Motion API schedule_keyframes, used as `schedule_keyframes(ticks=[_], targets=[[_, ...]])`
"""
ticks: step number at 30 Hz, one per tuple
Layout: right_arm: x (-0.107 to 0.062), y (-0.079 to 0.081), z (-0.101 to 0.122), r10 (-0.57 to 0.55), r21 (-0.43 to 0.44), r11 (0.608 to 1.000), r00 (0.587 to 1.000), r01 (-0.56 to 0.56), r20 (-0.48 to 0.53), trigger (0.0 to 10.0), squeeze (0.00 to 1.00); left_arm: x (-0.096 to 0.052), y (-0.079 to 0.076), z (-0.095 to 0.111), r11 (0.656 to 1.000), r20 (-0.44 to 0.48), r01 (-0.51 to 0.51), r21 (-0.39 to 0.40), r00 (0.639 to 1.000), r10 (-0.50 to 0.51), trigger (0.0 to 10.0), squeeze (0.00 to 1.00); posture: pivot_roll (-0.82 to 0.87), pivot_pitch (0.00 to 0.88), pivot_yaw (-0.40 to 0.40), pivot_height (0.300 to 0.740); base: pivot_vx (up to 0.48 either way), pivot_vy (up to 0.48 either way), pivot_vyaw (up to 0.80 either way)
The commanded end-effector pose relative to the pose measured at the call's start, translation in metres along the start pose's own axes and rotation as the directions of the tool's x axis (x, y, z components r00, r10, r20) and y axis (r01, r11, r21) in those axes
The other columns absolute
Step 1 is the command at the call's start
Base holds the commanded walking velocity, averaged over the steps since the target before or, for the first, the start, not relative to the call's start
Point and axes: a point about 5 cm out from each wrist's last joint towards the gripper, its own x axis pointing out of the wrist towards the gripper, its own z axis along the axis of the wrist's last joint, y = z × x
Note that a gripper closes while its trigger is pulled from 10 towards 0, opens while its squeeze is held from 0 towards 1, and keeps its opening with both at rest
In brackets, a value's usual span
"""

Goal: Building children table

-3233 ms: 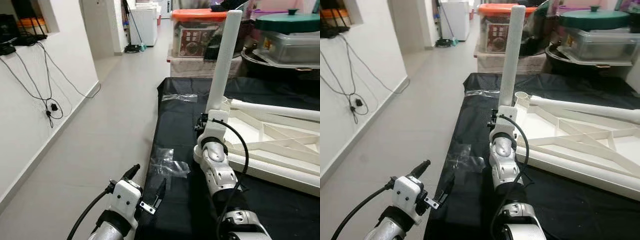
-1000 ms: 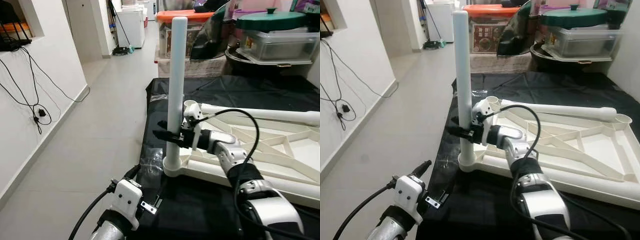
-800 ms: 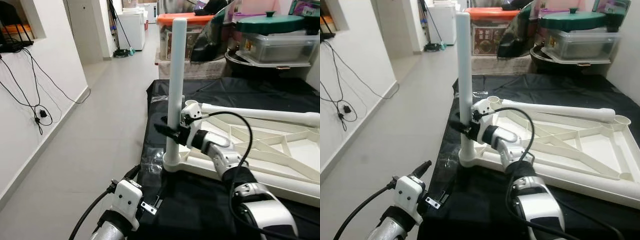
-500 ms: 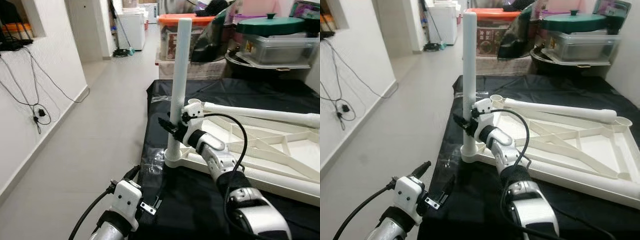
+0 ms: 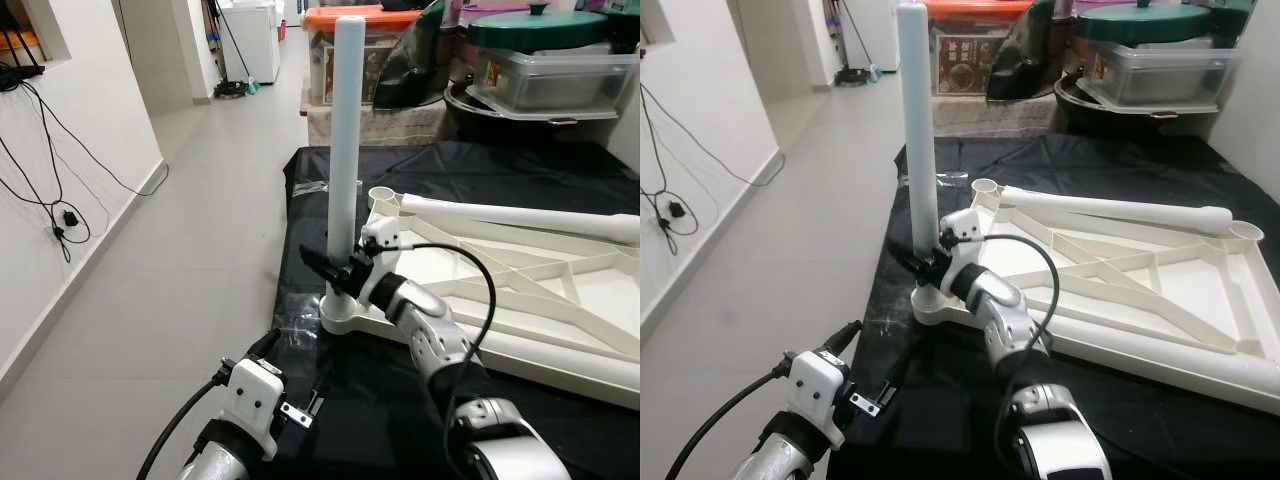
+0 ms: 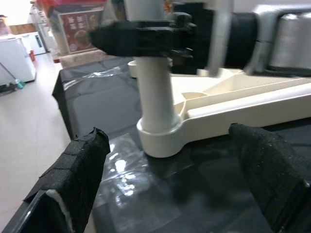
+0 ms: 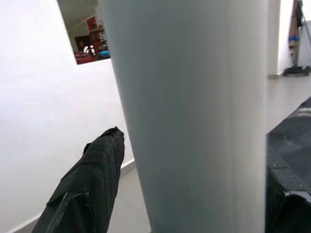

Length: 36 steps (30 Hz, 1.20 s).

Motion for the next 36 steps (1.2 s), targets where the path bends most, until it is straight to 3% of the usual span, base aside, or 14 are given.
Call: schedule_keyframes(ticks=[1,3,8,15,18,27,31,36], targets=[[-0.005,0.001,-0.002,0.018,0.017,1.000,1.000,-0.018,0.002,10.0,0.00,-0.001,0.001,-0.005,1.000,-0.032,-0.007,-0.006,0.999,0.007,10.0,0.00,0.00,0.000,0.011,0.740,0.000,0.000,0.00],[-0.007,0.001,-0.003,0.018,0.014,1.000,1.000,-0.018,-0.001,10.0,0.00,-0.001,0.001,-0.005,1.000,-0.032,-0.007,-0.006,0.999,0.007,10.0,0.00,0.00,0.000,0.011,0.740,0.000,0.000,0.00],[-0.030,-0.001,-0.013,-0.005,0.023,1.000,1.000,0.005,-0.021,10.0,0.00,-0.001,0.001,-0.006,1.000,-0.034,-0.004,-0.007,0.999,0.004,10.0,0.00,0.00,0.000,0.017,0.740,0.000,0.000,0.00],[-0.049,-0.004,-0.016,-0.139,-0.013,0.990,0.990,0.138,-0.017,10.0,0.00,-0.001,0.003,-0.007,1.000,-0.046,-0.014,-0.006,0.999,0.013,10.0,0.00,-0.01,0.000,0.015,0.740,0.000,0.000,0.00],[-0.052,-0.006,-0.016,-0.193,-0.010,0.981,0.981,0.192,-0.009,10.0,0.00,-0.001,0.004,-0.008,1.000,-0.055,-0.024,-0.010,0.998,0.024,10.0,0.00,-0.01,0.000,0.015,0.740,0.000,0.000,0.00],[-0.050,-0.001,-0.010,-0.201,-0.008,0.980,0.980,0.201,0.004,10.0,0.00,0.000,0.007,-0.011,0.999,-0.077,-0.043,-0.018,0.996,0.041,10.0,0.00,-0.01,0.000,0.018,0.740,0.000,0.000,-0.64],[-0.046,0.009,-0.013,-0.170,-0.020,0.985,0.985,0.170,-0.010,10.0,0.00,0.001,0.007,-0.012,0.999,-0.092,-0.047,-0.005,0.995,0.047,10.0,0.00,-0.01,0.000,0.018,0.740,0.000,0.000,0.00],[-0.047,0.008,-0.013,-0.204,-0.046,0.978,0.979,0.203,-0.004,10.0,0.00,0.002,0.008,-0.013,0.998,-0.098,-0.061,0.009,0.993,0.061,10.0,0.00,-0.01,0.000,0.011,0.740,0.000,0.000,0.00]])
